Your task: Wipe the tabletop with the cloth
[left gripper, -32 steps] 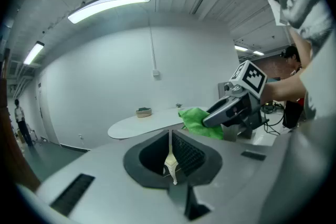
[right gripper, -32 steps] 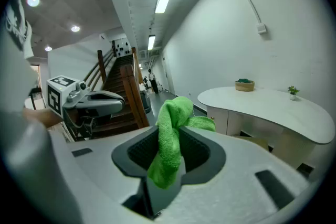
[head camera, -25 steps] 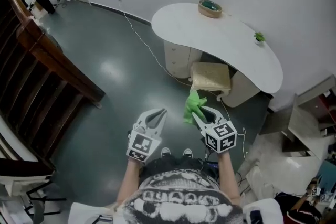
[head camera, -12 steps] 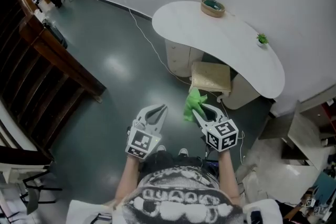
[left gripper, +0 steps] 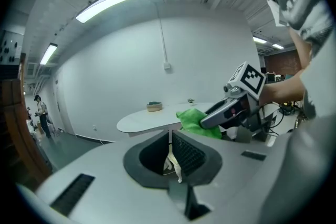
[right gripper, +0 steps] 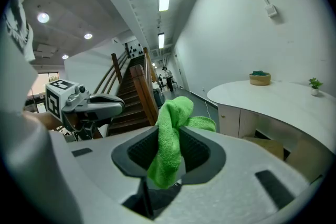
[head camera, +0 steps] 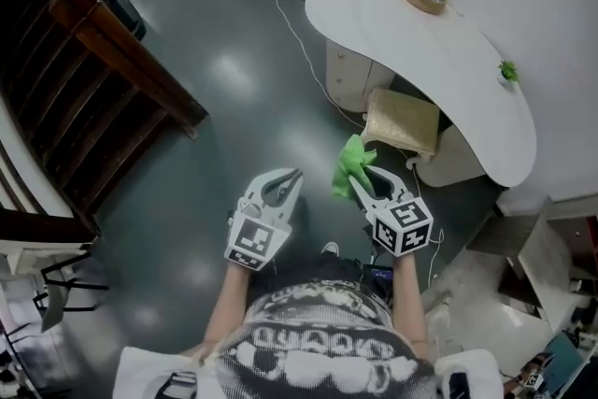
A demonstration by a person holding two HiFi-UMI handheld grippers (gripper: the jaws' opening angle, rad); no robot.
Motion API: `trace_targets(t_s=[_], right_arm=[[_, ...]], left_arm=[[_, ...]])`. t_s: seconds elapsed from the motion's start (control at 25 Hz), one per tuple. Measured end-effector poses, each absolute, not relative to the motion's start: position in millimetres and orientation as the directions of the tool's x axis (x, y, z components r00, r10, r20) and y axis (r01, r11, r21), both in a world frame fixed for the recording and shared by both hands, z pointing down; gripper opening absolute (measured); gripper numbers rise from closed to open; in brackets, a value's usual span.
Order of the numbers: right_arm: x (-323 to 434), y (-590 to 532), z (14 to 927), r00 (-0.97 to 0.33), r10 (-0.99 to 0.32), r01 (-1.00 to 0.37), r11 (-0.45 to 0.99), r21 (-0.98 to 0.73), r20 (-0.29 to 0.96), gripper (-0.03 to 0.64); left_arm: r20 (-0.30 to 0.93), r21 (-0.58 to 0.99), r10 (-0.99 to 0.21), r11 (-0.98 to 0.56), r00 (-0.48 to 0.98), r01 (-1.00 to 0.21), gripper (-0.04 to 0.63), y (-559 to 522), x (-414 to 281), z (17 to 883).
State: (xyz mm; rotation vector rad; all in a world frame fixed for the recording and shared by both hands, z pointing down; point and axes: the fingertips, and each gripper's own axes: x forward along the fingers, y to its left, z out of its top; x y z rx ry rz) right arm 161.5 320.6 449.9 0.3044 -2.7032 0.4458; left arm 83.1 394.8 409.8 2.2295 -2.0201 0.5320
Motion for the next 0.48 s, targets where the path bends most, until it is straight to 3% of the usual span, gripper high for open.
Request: trace_targets(t_s=[0.28, 0.48], right_arm=[[82.1, 279.3, 464.9, -0.895, -0.144, -0.272, 0.926, -0.260, 0.421, 0.121], [-11.8, 236.5, 464.4, -0.885, -0.174, -0.305, 0.918, -0.255, 0.432, 0.121]], left_arm=[[0.291, -0.154, -0.953, -0.132, 0.083, -0.979, 0.018, 350.2, 5.1, 420.9], [0.287, -0.176, -0.951, -0.172, 0.116, -0.969, 0.017, 306.9, -90.1, 414.8]])
